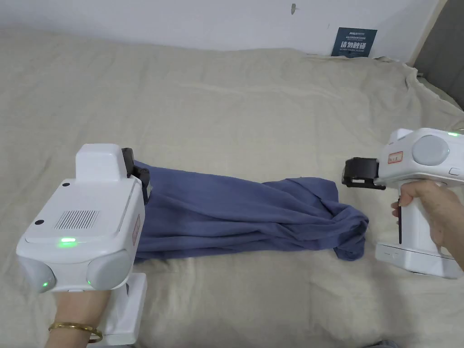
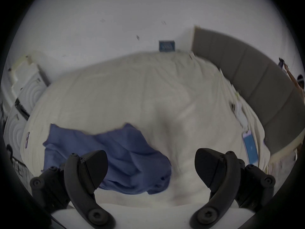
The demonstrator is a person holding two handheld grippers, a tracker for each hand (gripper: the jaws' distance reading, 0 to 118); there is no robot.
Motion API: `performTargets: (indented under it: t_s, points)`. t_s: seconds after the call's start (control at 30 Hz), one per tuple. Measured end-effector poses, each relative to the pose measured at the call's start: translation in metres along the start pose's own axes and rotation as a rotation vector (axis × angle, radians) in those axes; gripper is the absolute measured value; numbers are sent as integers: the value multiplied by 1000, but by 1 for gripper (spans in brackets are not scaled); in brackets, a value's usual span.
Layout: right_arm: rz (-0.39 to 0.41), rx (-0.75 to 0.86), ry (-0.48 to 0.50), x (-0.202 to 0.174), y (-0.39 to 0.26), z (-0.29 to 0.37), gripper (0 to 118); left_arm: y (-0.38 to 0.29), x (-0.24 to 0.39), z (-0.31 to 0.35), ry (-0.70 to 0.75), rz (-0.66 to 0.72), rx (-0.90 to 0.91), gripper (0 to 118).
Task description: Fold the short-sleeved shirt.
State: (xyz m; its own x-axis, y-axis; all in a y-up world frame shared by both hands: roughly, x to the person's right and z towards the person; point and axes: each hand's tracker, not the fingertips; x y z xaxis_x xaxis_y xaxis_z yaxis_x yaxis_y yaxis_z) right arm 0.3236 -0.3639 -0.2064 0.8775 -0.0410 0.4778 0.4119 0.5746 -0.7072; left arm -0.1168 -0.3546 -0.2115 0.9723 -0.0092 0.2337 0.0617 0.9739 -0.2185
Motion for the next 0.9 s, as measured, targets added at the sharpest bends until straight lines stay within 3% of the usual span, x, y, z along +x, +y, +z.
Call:
performTargets:
  t_s: [0.13, 0.2, 0.37, 0.43, 0.53, 0.6, 0.63, 0.7, 0.9]
  points:
    - [-41, -109, -67, 16, -11, -30, 101, -3, 3, -2, 0, -12, -17, 0]
    - [-35, -134, -62, 18, -18, -40, 92, -5, 5, -3, 1, -15, -26, 0]
    - [-76, -184, -21, 19, -32, -57, 81, -11, 6, -9, 2, -23, -53, 0]
    - [-78, -192, -12, 16, -34, -62, 70, -15, 5, -12, 3, -22, -64, 0]
    - [-80, -199, -12, 12, -38, -71, 36, -18, 5, -15, 6, -22, -76, 0]
    - [-96, -201, -12, 10, -40, -77, 25, -20, 4, -15, 8, -23, -84, 0]
    - [-103, -200, -7, 10, -42, -78, 25, -20, 3, -15, 8, -24, -88, 0]
    - [-109, -195, -5, 7, -44, -81, 10, -23, 0, -16, 13, -25, -96, 0]
    - [-62, -133, -13, 4, -42, -67, 6, -24, -11, -22, 25, 9, -117, 3]
